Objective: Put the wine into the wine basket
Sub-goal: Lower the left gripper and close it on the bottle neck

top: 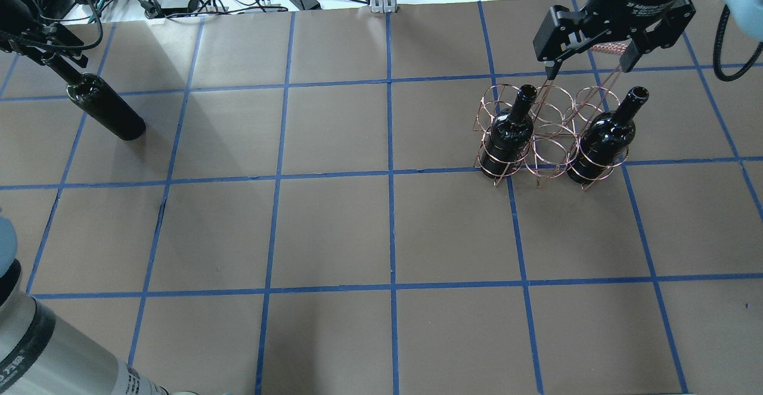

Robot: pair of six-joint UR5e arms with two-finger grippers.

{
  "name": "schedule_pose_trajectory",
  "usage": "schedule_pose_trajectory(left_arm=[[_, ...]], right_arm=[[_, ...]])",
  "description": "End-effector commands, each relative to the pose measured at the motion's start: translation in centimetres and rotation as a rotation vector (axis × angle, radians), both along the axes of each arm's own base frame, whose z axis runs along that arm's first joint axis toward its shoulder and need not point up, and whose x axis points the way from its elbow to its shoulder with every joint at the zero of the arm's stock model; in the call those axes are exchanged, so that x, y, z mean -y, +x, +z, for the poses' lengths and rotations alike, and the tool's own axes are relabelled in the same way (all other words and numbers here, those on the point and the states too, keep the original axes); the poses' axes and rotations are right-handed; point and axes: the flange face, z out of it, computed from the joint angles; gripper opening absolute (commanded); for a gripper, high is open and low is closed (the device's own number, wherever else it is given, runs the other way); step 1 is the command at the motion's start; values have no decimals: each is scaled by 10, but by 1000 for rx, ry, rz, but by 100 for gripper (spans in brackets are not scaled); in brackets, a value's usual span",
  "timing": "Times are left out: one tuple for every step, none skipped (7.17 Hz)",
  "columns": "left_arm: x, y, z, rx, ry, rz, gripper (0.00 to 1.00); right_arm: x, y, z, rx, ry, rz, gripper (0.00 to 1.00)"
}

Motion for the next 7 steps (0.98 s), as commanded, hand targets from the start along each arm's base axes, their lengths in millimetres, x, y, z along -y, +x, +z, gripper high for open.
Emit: schedule_pose_trajectory(left_arm=[[-1,0,-1,-1,8,2,67],[-2,-1,-3,-7,18,2,42],[-3,-1,-4,-13,29,2,15],[-3,-1,-4,-12,31,2,0],[-3,-1,-4,-12,31,0,0],[-5,-3,2,-11,21,0,0],[-10,-8,19,-9,4,10,0]], right_arm=[[0,1,0,4,-1,0,100],[0,0,0,3,0,0,100],[-1,0,1,-2,0,1,100],[-1,0,1,0,0,0,100],[0,0,-1,1,2,0,100],[0,0,-1,0,5,0,100],[0,0,-2,-2,6,0,100]])
